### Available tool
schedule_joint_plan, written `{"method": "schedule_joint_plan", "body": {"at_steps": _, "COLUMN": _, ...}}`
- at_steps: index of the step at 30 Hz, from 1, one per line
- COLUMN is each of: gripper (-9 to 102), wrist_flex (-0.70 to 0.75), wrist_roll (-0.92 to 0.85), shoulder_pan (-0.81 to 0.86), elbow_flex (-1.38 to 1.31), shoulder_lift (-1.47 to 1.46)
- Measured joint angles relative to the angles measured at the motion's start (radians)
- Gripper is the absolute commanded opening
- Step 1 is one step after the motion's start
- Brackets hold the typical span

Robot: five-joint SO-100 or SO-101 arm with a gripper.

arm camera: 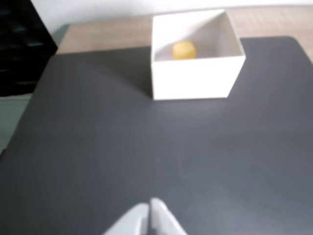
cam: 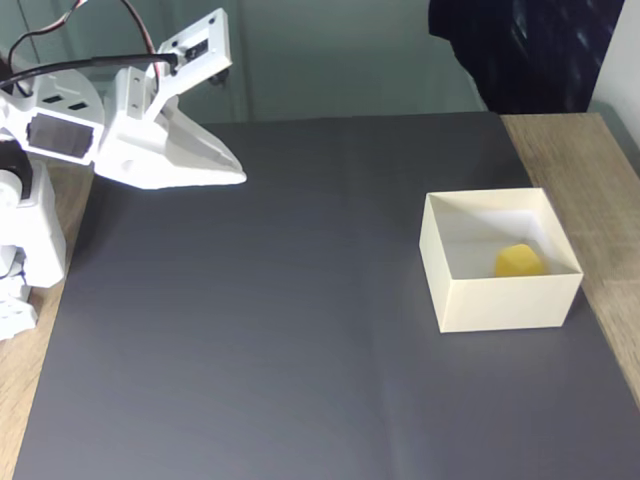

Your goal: Grasp a cube block and put it in the white box.

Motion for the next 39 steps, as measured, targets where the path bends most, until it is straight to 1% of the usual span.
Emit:
{"method": "schedule_joint_plan", "body": {"at_steps": 13, "gripper": 0, "wrist_flex": 0.091, "wrist_roll": 0.000, "shoulder_pan": 0.018, "elbow_flex": 0.081, "shoulder_lift": 0.005}}
{"method": "schedule_joint_plan", "body": {"at_steps": 20, "gripper": 0, "wrist_flex": 0.184, "wrist_roll": -0.023, "shoulder_pan": 0.031, "elbow_flex": 0.138, "shoulder_lift": 0.005}}
{"method": "schedule_joint_plan", "body": {"at_steps": 30, "gripper": 0, "wrist_flex": 0.224, "wrist_roll": -0.041, "shoulder_pan": 0.040, "elbow_flex": 0.186, "shoulder_lift": 0.005}}
{"method": "schedule_joint_plan", "body": {"at_steps": 39, "gripper": 0, "wrist_flex": 0.334, "wrist_roll": -0.081, "shoulder_pan": 0.043, "elbow_flex": 0.186, "shoulder_lift": 0.005}}
